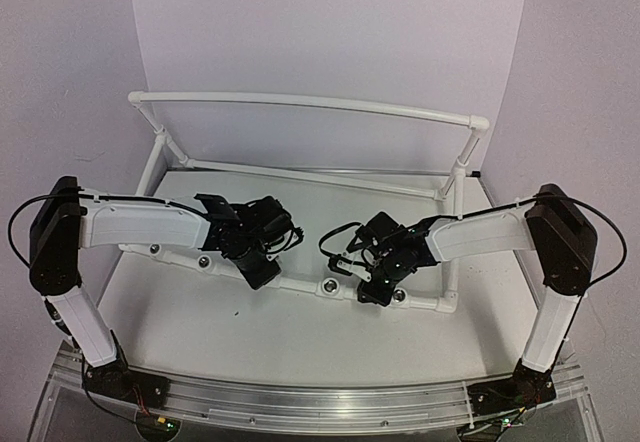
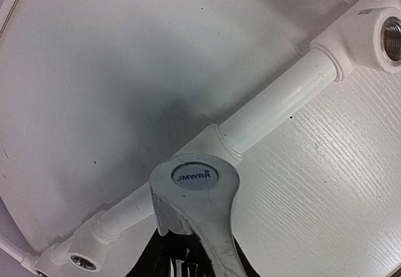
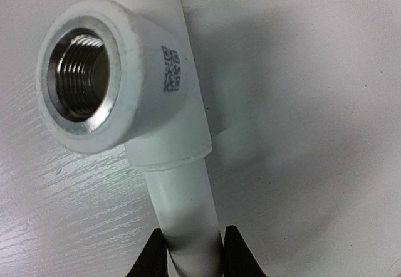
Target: Install the water faucets
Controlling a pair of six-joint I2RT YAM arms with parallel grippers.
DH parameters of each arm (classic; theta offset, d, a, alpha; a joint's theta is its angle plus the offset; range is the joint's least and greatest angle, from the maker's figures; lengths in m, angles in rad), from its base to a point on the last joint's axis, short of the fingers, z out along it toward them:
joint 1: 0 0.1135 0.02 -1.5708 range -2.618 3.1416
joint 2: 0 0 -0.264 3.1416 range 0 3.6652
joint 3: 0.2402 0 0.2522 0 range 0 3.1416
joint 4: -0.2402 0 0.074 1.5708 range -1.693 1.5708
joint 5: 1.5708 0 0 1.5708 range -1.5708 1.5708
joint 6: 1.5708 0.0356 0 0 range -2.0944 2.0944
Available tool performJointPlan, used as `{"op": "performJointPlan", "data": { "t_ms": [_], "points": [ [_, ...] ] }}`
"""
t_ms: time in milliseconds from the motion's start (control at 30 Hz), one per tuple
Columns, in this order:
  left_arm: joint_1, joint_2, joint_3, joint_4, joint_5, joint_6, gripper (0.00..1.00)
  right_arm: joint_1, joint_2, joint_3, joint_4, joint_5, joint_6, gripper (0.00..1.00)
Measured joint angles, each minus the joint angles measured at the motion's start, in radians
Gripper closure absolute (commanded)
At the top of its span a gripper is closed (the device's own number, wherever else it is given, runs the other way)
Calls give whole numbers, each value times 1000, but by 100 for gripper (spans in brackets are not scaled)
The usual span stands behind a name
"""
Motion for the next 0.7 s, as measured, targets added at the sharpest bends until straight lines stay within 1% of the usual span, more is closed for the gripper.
{"op": "performJointPlan", "data": {
  "t_ms": [367, 700],
  "points": [
    [-1, -1, -2, -6, 7, 214, 100, 0, 0, 0, -1, -5, 0, 100],
    [20, -34, -38, 16, 59, 469, 100, 5, 0, 1, -2, -13, 0, 100]
  ]
}}
